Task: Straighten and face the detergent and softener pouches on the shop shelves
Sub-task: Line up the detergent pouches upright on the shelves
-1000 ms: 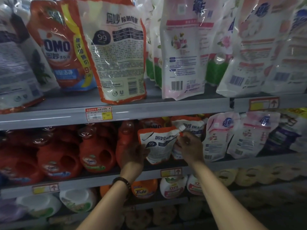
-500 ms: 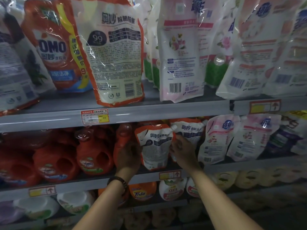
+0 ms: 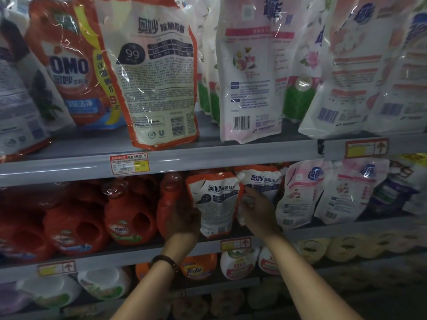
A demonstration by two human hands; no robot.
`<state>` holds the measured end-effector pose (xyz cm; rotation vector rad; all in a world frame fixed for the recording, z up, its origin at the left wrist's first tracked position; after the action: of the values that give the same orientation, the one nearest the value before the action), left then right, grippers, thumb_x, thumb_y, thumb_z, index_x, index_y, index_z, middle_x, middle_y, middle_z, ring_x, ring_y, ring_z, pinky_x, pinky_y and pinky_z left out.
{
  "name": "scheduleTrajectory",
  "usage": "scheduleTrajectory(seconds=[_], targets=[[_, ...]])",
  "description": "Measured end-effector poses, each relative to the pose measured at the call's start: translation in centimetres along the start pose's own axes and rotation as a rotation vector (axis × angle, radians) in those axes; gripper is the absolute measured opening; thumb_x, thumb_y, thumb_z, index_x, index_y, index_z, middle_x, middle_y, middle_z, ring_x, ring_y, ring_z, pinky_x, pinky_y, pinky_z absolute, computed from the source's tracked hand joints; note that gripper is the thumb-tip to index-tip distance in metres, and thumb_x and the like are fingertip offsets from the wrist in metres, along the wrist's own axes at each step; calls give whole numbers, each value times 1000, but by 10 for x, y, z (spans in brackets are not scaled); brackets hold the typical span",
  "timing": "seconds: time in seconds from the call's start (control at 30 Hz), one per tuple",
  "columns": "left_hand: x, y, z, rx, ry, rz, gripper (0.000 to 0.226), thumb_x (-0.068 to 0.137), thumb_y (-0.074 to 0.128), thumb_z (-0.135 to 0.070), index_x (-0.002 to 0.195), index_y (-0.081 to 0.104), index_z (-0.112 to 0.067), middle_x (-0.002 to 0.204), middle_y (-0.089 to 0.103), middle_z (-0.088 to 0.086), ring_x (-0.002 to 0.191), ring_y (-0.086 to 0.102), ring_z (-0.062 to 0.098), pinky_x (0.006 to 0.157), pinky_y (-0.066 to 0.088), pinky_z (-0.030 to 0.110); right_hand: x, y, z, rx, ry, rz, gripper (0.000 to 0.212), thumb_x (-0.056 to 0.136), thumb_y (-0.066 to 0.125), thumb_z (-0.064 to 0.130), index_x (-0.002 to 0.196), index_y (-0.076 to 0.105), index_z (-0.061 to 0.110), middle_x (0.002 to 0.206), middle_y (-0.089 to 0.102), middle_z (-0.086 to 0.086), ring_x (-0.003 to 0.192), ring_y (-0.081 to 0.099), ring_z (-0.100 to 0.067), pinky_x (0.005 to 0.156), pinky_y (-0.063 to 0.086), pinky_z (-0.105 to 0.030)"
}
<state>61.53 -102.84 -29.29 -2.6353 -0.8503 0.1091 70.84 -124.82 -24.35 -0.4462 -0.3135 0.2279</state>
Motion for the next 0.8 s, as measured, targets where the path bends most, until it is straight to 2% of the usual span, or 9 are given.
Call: scheduleTrajectory(seconds=[0.07, 0.1, 0.17, 0.23, 0.33, 0.5, 0.57, 0.67, 0.8], targets=[[-9, 2, -3, 51, -68, 107, 33, 81, 62, -57, 99, 70, -31, 104, 76, 1, 99, 74, 26, 92, 61, 52, 4, -14, 3, -14, 7, -81, 19, 103, 61, 5, 118, 71, 12, 104, 72, 1, 94, 66, 8, 80, 46, -8], [-14, 4, -5, 49, -95, 150, 28, 80, 63, -59, 96, 68, -37, 106, 77, -1, 102, 75, 25, 93, 61, 51, 7, -22, 3, -33, 25, -132, 25, 101, 63, 5, 125, 69, 10, 112, 72, -3, 103, 67, 2, 84, 46, -9], [-19, 9, -15, 35, -67, 174, 6, 89, 70, -45, 92, 66, -42, 107, 76, -2, 103, 75, 25, 94, 61, 50, 14, -37, 1, -42, 67, -225, 33, 99, 64, 6, 131, 66, 15, 112, 73, -5, 106, 71, -19, 87, 57, -26], [-19, 17, -23, 35, -3, 190, 16, 96, 74, -27, 97, 65, -40, 108, 74, -5, 102, 74, 23, 92, 62, 47, 20, -50, 4, -59, 91, -267, 38, 98, 62, 8, 133, 62, 23, 101, 73, 1, 93, 73, -22, 83, 64, -44], [-22, 26, -32, 62, 42, 205, 20, 99, 72, -13, 106, 66, -30, 109, 71, -7, 101, 74, 18, 89, 61, 38, 29, -64, 10, -138, 127, -228, 52, 99, 59, 11, 148, 51, 28, 102, 74, 1, 94, 73, -24, 85, 63, -44], [-30, 40, -41, 91, 67, 286, 25, 99, 71, -15, 120, 68, -27, 124, 70, -10, 114, 69, 15, 99, 58, 39, 37, -70, 9, -263, 237, -95, 65, 101, 61, 23, 159, 35, 32, 133, 71, -4, 119, 70, -32, 100, 58, -47], [-34, 46, -52, 148, 94, 337, 31, 103, 68, -21, 133, 65, -26, 137, 66, -8, 121, 66, 16, 107, 54, 41, 37, -72, 12, -308, 244, -98, 62, 102, 62, 22, 158, 37, 28, 134, 70, -6, 121, 68, -35, 99, 56, -43], [-41, 52, -67, 151, 126, 396, 39, 105, 64, -24, 143, 59, -27, 146, 60, -9, 130, 62, 14, 115, 48, 40, 37, -77, 18, -409, 225, -123, 46, 103, 60, 21, 148, 52, 18, 129, 72, -11, 118, 69, -37, 92, 54, -40], [-45, 59, -75, 125, 119, 476, 37, 105, 64, -25, 130, 54, -50, 125, 55, -32, 130, 54, 4, 118, 44, 33, 39, -84, 26, -574, 185, -134, 20, 100, 60, 22, 118, 69, 19, 113, 75, -13, 107, 71, -38, 82, 54, -38]])
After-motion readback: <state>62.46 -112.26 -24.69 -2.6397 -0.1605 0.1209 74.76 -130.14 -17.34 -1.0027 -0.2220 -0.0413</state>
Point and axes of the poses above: each hand's wrist, its own x-axis towards the middle knuckle, its own y-axis out of the palm, z = x × y, the point moved 6 cm from there along x, towards the middle knuckle
